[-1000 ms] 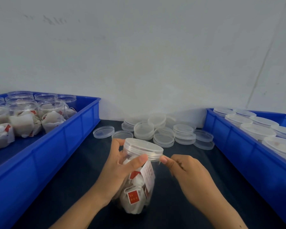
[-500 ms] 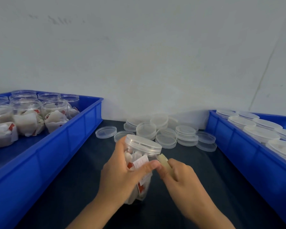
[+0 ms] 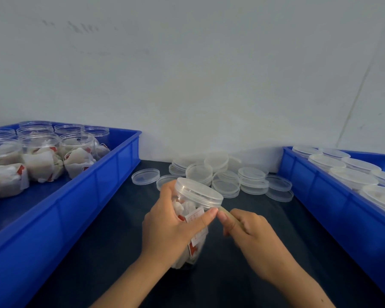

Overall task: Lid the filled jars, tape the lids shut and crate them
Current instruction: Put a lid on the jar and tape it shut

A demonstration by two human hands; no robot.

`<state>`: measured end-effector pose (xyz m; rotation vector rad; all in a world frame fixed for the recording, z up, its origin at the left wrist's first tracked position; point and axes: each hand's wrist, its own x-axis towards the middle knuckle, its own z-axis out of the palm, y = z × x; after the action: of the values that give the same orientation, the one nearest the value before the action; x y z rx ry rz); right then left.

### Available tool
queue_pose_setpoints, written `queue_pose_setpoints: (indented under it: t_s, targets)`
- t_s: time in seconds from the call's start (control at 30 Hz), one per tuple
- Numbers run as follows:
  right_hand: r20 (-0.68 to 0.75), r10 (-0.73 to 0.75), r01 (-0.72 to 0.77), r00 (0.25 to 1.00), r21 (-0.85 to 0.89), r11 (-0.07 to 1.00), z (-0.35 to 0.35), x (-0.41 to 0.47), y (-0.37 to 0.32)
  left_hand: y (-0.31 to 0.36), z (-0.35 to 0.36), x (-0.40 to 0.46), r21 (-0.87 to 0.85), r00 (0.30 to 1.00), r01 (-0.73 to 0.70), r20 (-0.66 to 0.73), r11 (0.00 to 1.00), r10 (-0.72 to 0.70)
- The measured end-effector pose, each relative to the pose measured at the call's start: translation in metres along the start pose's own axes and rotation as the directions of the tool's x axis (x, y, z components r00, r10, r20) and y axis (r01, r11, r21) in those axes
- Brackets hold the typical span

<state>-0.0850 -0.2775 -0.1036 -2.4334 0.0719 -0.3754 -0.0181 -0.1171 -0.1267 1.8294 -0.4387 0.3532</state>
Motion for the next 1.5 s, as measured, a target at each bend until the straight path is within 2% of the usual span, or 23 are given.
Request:
queue_pose_setpoints:
  t_s: [0.23,0.37,0.43,0.6,0.8,0.97,1.13,1.3,1.5]
  targets:
    - [0.024,0.029,-0.031,0.999,0.063,0.998,-0.001,-0.001,0.001,-0.002,0.0,0.002,0.061,0.999,-0.043,0.007,0.997,0.042]
    - [0.101,0.059,-0.081,0.993,0.24,0.967,0.001,0.001,0.0,-0.003,0.0,0.001,0.092,0.998,-0.064,0.008,0.994,0.064]
    - [0.127,0.05,-0.084,0.991,0.271,0.959,0.0,0.002,0.001,-0.003,0.0,0.003,0.091,0.998,-0.07,0.002,0.993,0.07]
    - [0.04,0.016,-0.019,0.999,0.057,0.998,-0.018,0.007,0.011,-0.003,-0.006,0.011,0.044,0.999,-0.012,0.049,0.999,0.01]
    - [0.014,0.023,-0.02,1.0,-0.172,0.985,-0.029,0.007,0.019,-0.004,-0.014,0.021,0.025,0.992,0.061,0.108,0.998,-0.064]
    - [0.018,0.044,-0.041,0.999,-0.137,0.99,-0.022,0.009,0.019,-0.002,-0.017,0.019,-0.199,0.949,0.181,0.293,0.963,-0.118]
    - [0.019,0.076,-0.075,0.997,-0.067,0.995,-0.015,0.009,0.017,-0.002,-0.016,0.017,-0.323,0.927,0.25,0.352,0.913,-0.129]
    - [0.021,0.089,-0.088,0.996,-0.047,0.995,-0.012,0.007,0.014,-0.004,-0.014,0.014,-0.38,0.897,0.317,0.418,0.869,-0.144]
    - [-0.019,0.055,-0.057,0.998,-0.15,0.987,-0.016,0.002,0.012,-0.005,-0.017,0.016,-0.392,0.867,0.288,0.495,0.874,-0.064]
